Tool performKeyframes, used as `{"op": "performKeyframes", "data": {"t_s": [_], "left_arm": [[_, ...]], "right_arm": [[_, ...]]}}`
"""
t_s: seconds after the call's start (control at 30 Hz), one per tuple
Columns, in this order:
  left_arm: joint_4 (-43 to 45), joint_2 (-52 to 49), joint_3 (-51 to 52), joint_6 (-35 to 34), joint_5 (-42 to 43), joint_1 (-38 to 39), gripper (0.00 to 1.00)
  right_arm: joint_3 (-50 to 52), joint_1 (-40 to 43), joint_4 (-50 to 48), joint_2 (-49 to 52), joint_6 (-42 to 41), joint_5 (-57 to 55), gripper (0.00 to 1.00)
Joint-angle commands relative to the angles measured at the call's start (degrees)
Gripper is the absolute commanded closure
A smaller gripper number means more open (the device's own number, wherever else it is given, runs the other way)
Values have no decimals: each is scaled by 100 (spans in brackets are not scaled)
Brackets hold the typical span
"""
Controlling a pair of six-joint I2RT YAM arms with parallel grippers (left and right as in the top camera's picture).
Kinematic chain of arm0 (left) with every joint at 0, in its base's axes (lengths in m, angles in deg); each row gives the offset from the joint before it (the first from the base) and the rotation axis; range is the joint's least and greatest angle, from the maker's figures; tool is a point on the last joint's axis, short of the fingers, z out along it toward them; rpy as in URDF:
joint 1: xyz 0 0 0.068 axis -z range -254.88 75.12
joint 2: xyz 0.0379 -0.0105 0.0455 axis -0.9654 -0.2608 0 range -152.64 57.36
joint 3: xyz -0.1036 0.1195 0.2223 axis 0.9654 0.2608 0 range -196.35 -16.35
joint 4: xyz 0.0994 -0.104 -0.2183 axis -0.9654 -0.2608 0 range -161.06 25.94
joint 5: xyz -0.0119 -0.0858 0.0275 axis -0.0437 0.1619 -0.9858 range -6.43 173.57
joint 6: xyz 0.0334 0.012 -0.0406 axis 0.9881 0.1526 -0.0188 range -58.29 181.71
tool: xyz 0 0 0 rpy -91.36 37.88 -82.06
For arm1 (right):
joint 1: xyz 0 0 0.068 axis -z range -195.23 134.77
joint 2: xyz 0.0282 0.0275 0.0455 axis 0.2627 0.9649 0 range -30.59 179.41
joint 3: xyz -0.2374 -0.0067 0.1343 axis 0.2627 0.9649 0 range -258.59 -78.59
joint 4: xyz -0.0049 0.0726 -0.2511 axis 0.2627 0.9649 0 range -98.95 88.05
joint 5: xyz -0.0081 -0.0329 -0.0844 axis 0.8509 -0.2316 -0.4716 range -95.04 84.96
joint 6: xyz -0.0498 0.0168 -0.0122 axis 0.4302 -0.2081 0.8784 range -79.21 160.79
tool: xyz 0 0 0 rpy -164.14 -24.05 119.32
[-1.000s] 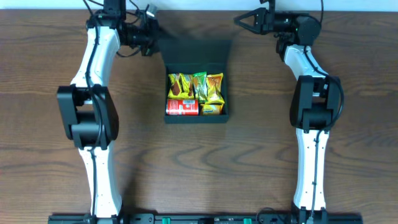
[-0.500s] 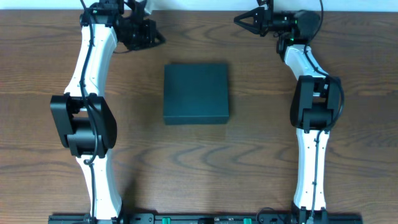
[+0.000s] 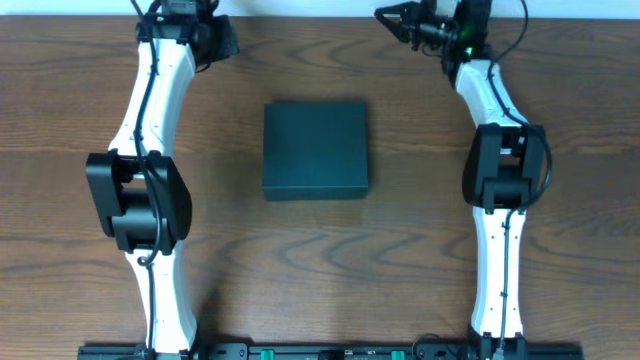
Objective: Pack container
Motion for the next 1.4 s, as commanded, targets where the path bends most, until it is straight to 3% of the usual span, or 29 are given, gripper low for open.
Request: {"op": "performKeyframes", "data": {"t_s": [0.0,0.17,0.3,0.53,0.7,0.9,1.0,1.17,1.37], "left_arm": [[-37,260,0,-57,-122,149,94],[-293,490,0,118,-149,332,94],[-468,883,0,310,-55,378,94],[-752,1985,0,872,243,380,94],[-1010,2594,0,916,741,385,94],[-2109,3467,4,1246,525,1005,94],[-2610,3812,179,964,-55,1773,94],[-2457,4966,1294,352,-1886,3475,94],[-2262,6446,2741,227,-2229,3735,94]], "right_arm": [[-817,4,1084,-695,1626,-400,98],[-1709,-83,4741,-1462,4081,-1558,98],[-1794,-221,6238,-2288,5132,-2669,98],[-1794,-511,7163,-3707,5676,-3921,98],[-1794,-538,7593,-4232,5672,-3886,99],[-1792,-542,9197,-4883,6013,-3886,98],[-1757,-549,9680,-5152,6013,-3884,99],[-1351,-745,9930,-5958,6015,-4374,98],[304,-1248,9471,-7497,6015,-4885,98]]}}
